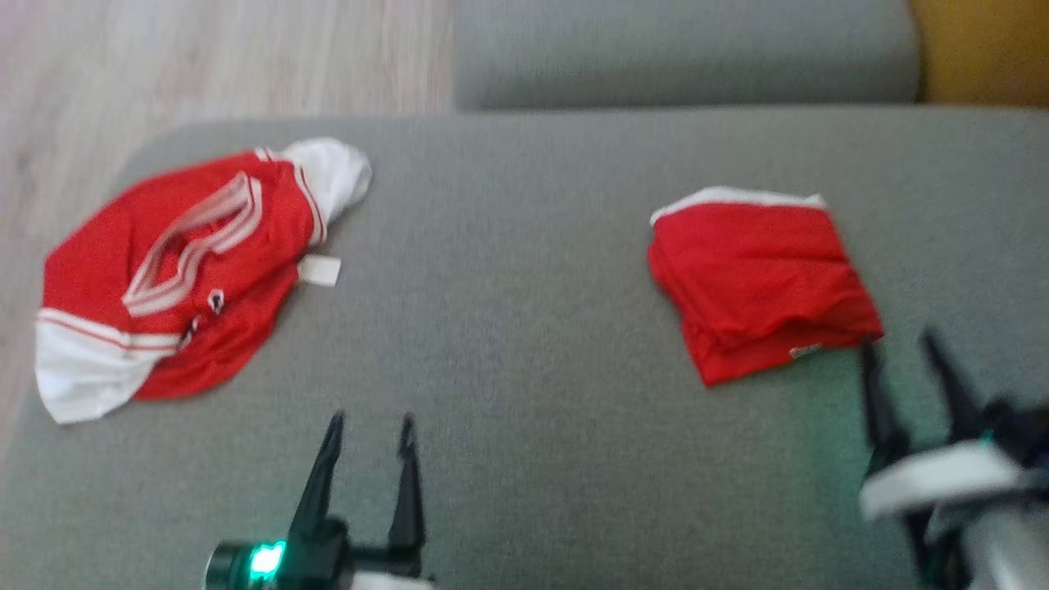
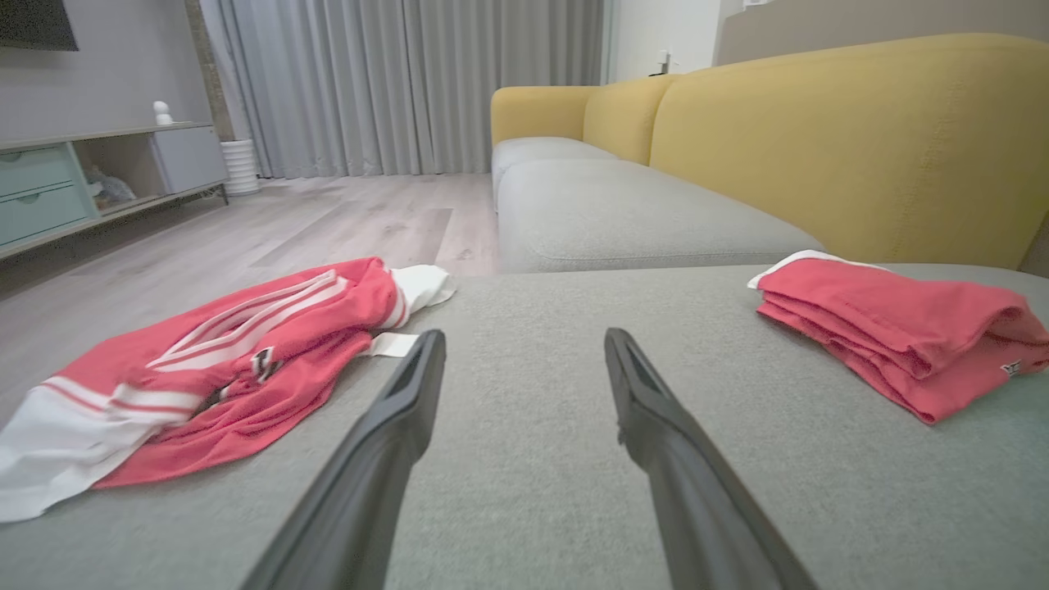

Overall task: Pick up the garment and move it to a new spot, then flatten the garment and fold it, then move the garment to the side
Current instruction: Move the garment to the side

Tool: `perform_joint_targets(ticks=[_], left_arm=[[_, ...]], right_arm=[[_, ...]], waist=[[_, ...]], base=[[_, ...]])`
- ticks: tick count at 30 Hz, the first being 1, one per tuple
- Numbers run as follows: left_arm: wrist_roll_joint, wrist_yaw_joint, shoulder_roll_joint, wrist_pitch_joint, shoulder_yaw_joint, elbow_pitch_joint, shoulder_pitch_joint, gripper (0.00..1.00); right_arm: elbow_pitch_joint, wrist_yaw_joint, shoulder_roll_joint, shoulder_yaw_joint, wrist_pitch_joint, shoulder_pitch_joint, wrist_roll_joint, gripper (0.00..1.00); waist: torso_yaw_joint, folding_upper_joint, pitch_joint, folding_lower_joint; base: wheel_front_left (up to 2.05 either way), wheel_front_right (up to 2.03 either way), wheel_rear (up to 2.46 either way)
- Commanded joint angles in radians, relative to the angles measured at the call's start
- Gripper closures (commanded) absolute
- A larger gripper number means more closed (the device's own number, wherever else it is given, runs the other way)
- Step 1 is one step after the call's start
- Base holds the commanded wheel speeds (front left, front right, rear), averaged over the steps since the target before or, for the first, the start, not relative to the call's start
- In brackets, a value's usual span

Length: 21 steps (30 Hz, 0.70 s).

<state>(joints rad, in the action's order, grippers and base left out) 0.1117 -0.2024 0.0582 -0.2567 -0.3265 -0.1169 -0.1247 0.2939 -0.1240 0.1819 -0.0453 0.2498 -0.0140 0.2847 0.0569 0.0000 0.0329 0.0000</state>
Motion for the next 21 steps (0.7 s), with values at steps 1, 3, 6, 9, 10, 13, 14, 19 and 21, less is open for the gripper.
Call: perform_joint_targets(ticks=[1, 3, 6, 9, 10, 13, 14, 19, 21], left_arm=[[-0.012, -0.005, -0.008, -0.005, 0.010, 0.043, 0.081, 0.00], [-0.010, -0.010, -0.008, -0.005, -0.012, 0.046, 0.113, 0.00], [-0.004, -0.022, -0.008, -0.005, -0.044, 0.047, 0.161, 0.00], [0.005, -0.033, -0.008, -0.005, -0.077, 0.042, 0.206, 0.00], [0.006, -0.036, -0.008, -0.005, -0.089, 0.044, 0.223, 0.00], [0.008, -0.055, -0.008, -0.005, -0.130, 0.041, 0.273, 0.00], [0.009, -0.059, -0.008, -0.005, -0.138, 0.039, 0.283, 0.00], [0.015, -0.079, -0.008, -0.005, -0.161, 0.034, 0.306, 0.00], [0.017, -0.086, -0.008, -0.005, -0.161, 0.036, 0.307, 0.00]], right_arm=[[-0.001, -0.007, 0.056, -0.015, 0.012, 0.112, 0.025, 0.00], [0.072, -0.007, 0.102, -0.029, 0.005, 0.194, 0.064, 0.00], [0.182, -0.007, 0.174, -0.065, -0.070, 0.324, 0.132, 0.00], [0.278, -0.007, 0.239, -0.116, -0.158, 0.434, 0.206, 0.00], [0.306, -0.007, 0.261, -0.134, -0.183, 0.464, 0.224, 0.00], [0.387, -0.007, 0.304, -0.222, -0.305, 0.544, 0.315, 0.00], [0.395, -0.007, 0.311, -0.246, -0.333, 0.555, 0.341, 0.00], [0.380, -0.007, 0.357, -0.347, -0.365, 0.579, 0.451, 1.00], [0.375, -0.007, 0.384, -0.374, -0.349, 0.588, 0.475, 1.00]], waist=[[0.006, 0.0000, 0.077, 0.0000], [0.012, 0.0000, 0.126, 0.0000], [0.021, 0.0000, 0.185, 0.0000], [0.033, 0.0000, 0.229, 0.0000], [0.038, 0.0000, 0.243, 0.0000], [0.054, 0.0000, 0.278, 0.0000], [0.057, 0.0000, 0.284, 0.0000], [0.057, 0.0000, 0.292, 0.0000], [0.045, 0.0000, 0.298, 0.0000]], base=[[0.00, 0.00, 0.00], [0.00, 0.00, 0.00], [0.00, 0.00, 0.00], [0.00, 0.00, 0.00], [0.00, 0.00, 0.00], [0.00, 0.00, 0.00], [0.00, 0.00, 0.00], [0.00, 0.00, 0.00], [0.00, 0.00, 0.00]])
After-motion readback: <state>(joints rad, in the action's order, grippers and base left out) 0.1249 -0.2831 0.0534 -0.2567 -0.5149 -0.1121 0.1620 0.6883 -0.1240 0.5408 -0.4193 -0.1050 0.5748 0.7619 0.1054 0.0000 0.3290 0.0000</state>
